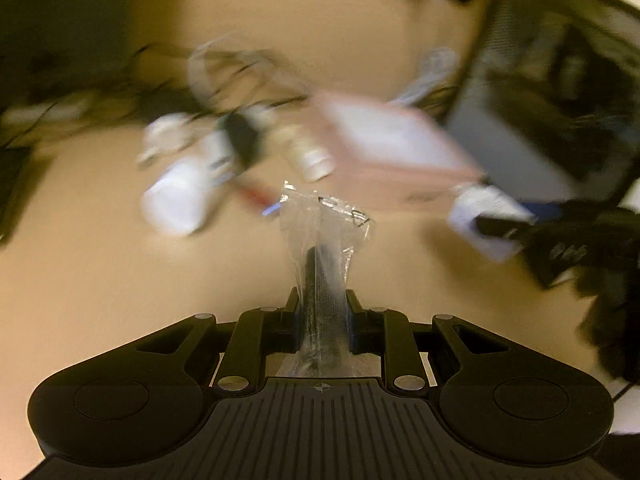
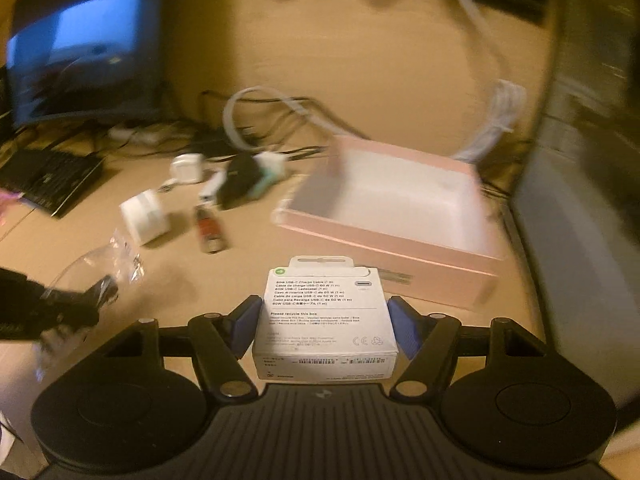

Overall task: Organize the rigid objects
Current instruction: 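Lower the plastic bag into the pink box and open the left gripper, then lower the white charger package into the pink box and open the right gripper, then grasp the white round jar with the right gripper while the left gripper grasps the red tube, then carry the white jar into the pink box and open the right gripper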

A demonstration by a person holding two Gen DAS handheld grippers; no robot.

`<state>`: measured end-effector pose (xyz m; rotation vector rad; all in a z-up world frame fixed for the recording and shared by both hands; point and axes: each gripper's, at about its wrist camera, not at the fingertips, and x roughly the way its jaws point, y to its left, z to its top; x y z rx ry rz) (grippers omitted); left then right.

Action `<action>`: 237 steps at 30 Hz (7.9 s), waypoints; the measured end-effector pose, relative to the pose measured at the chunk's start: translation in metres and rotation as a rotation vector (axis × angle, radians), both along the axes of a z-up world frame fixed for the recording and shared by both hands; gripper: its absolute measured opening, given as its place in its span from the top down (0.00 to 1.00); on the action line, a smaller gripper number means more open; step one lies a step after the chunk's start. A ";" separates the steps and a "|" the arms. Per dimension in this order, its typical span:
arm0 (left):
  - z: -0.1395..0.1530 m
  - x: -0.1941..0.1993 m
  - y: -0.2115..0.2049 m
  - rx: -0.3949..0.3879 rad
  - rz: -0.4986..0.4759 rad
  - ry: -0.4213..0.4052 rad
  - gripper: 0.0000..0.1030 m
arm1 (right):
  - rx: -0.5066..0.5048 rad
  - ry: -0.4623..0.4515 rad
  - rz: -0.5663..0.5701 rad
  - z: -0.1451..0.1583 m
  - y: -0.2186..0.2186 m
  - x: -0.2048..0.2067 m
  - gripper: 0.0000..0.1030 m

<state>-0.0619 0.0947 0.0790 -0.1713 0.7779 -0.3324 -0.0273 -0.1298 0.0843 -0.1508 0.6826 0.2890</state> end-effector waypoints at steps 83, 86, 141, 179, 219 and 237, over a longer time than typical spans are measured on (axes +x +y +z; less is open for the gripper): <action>-0.038 -0.005 0.101 -0.062 0.474 0.165 0.75 | 0.046 0.027 0.368 0.029 0.101 0.084 0.24; -0.036 -0.013 0.108 -0.072 0.492 0.153 0.75 | -0.008 0.020 0.508 0.013 0.150 0.072 0.24; -0.051 0.138 -0.001 0.225 0.244 0.179 0.77 | -0.195 -0.009 -0.016 -0.029 -0.014 0.024 0.63; -0.048 0.077 0.009 0.163 0.254 0.193 0.76 | -0.012 0.084 0.059 -0.061 0.044 0.080 0.47; 0.056 0.117 -0.060 -0.040 -0.117 -0.158 0.76 | -0.035 -0.023 -0.059 -0.001 -0.043 -0.028 0.47; -0.019 0.110 -0.022 -0.169 0.093 0.102 0.77 | 0.088 -0.062 -0.084 0.030 -0.054 0.038 0.47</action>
